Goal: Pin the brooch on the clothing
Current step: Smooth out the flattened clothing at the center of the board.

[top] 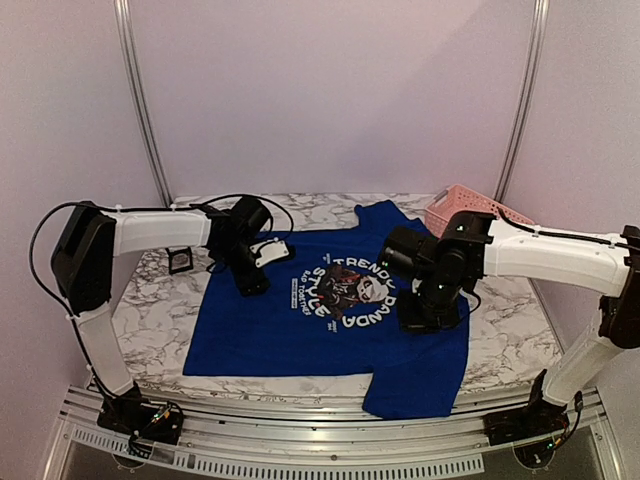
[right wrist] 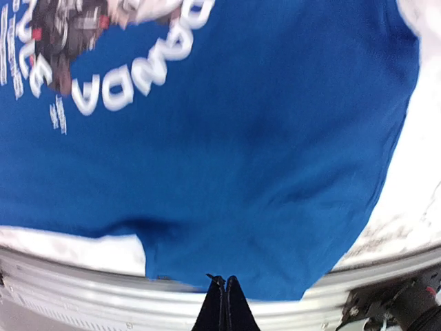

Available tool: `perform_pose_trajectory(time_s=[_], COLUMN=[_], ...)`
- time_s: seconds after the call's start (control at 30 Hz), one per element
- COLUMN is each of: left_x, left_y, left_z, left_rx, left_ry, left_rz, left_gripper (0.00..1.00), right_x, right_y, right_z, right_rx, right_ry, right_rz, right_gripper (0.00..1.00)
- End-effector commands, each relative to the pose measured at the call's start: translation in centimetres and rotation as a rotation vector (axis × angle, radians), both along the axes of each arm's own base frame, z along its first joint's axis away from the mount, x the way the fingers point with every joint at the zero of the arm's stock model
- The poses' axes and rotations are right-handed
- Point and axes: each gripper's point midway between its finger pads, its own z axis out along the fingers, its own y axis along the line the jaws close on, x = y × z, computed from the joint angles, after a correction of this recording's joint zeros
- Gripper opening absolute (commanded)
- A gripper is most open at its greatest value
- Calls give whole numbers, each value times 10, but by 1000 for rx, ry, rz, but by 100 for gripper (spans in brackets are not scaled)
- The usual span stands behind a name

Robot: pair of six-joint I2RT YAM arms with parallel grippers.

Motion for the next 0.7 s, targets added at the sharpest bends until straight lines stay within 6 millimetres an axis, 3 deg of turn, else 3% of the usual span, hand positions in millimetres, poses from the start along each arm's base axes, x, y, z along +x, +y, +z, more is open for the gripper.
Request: perform_pose_trajectory(time_s=[0.0,0.17,0.23,0.33,0.43,0.5,0.6,0.67], left_x=[-9,-19,-18,-15,-11,0,32,57], left_y=[32,62,74,85,87,87,90,92], left_z=[14,12,7,0,3,14,36,50], left_rx=[38,97,118,125,107,77,20,-11], left_ry=[-2,4,6,24,31,21,-24,-66], left_rz=[48,87,120,162,169,178,245,288], left_gripper=[78,79,79,79,79,79,79,79], right_x=[105,211,245,280,295,293,283,276], right_y=[-39,-62,-67,-79,-99,-114,-141,-159], right_z=[11,5,2,-21,-61,-88,-115,-121], right_rx=[-97,-58,-37,-54,-82,-103,-149,-190], right_ry=[-227,-391,-436,-432,-367,-314,-251,-231], right_rz=[25,-10,-17,-28,-65,-91,-136,-160], right_gripper=[0,0,0,0,0,0,0,0])
